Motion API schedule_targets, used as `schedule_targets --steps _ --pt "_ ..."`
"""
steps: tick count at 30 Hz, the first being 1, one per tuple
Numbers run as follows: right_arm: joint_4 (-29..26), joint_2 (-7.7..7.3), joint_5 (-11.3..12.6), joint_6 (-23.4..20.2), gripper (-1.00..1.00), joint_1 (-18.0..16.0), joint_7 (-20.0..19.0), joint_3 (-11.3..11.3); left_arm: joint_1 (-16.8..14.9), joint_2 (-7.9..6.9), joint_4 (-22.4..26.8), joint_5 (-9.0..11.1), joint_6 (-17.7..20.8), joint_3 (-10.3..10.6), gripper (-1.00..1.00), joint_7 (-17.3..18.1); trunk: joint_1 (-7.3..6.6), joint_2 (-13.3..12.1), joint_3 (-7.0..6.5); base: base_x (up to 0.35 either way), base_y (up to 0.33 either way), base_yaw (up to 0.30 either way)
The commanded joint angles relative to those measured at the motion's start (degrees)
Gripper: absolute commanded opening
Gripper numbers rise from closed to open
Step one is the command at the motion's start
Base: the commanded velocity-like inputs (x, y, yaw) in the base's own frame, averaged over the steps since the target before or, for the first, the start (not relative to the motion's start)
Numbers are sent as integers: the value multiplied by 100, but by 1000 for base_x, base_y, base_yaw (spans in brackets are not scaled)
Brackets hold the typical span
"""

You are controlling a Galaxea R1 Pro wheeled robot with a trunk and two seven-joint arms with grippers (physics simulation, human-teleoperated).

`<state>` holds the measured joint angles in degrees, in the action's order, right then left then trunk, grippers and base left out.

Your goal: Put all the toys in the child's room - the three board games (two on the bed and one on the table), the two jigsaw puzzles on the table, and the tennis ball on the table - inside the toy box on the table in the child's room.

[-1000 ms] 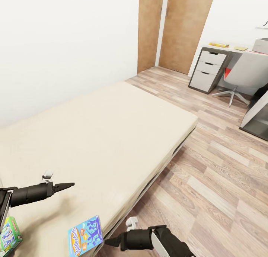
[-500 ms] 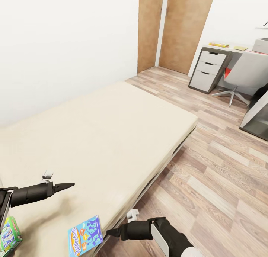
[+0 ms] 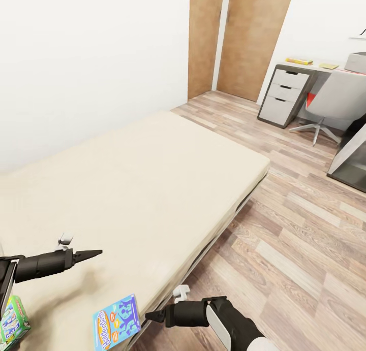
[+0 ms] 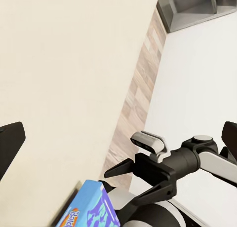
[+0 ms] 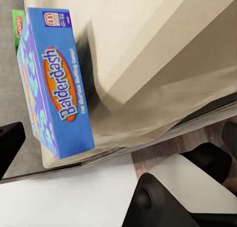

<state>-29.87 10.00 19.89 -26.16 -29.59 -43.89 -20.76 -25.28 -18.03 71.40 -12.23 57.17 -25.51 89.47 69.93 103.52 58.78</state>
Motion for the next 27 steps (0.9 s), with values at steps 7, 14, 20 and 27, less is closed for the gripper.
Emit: schedule_targets --steps 7,14,20,27 --pt "-2 0 41 -40 100 -3 -3 -3 -4 1 5 -60 58 -12 100 53 -1 2 9 0 0 98" --pt "-2 0 41 -38 100 -3 -4 -7 -4 1 5 -58 59 -15 100 53 -1 2 12 0 0 48" --pt "-2 0 41 -38 100 -3 2 -7 -4 1 5 -54 58 -11 100 53 -1 2 13 0 0 40" --pt "-3 0 41 -38 100 -3 -5 -7 -4 1 5 -54 58 -8 100 53 -1 2 13 0 0 189"
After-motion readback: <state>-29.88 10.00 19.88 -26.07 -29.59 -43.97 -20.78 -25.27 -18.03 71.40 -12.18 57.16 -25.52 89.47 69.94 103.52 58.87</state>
